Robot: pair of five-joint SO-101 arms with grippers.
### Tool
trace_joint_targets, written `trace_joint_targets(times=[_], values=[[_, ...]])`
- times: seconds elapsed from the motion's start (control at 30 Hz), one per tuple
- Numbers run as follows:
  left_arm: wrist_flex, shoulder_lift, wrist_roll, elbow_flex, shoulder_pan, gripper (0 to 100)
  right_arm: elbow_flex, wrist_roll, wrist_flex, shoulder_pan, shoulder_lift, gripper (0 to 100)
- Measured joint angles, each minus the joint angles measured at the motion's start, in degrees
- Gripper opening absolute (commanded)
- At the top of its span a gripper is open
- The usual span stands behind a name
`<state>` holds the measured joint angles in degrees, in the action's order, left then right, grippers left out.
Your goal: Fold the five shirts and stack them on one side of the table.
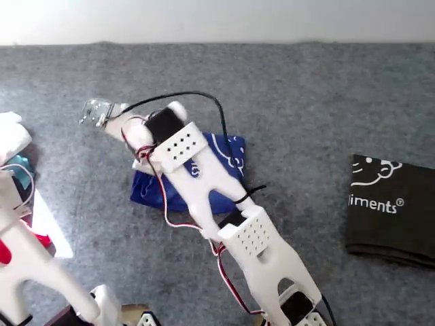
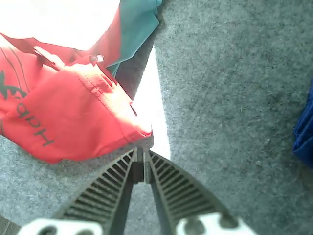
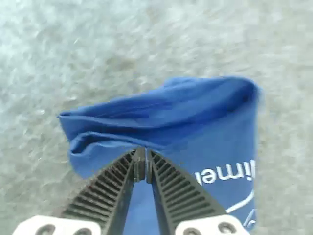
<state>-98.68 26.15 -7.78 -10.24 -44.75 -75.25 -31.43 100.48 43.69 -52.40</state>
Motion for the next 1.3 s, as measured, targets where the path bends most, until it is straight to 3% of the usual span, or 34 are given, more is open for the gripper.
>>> trace_joint_targets(times=[0.27,0.5,0.7,0.87,1.07,1.3], values=[[0.0,0.0,0.0,0.0,0.0,2,0.6,0.1,0.0,-8.8,-3.7,0.9],[0.0,0.0,0.0,0.0,0.0,2,0.6,0.1,-1.0,-3.3,-10.6,0.9],[0.0,0.0,0.0,0.0,0.0,2,0.6,0.0,-8.9,3.5,-13.0,0.9],[0.0,0.0,0.0,0.0,0.0,2,-4.0,0.0,-11.1,3.3,-13.0,0.9],[0.0,0.0,0.0,0.0,0.0,2,-11.0,0.0,-6.2,-0.5,-13.0,0.9],[0.5,0.0,0.0,0.0,0.0,2,-8.8,0.0,-8.6,-1.6,-14.9,0.9]])
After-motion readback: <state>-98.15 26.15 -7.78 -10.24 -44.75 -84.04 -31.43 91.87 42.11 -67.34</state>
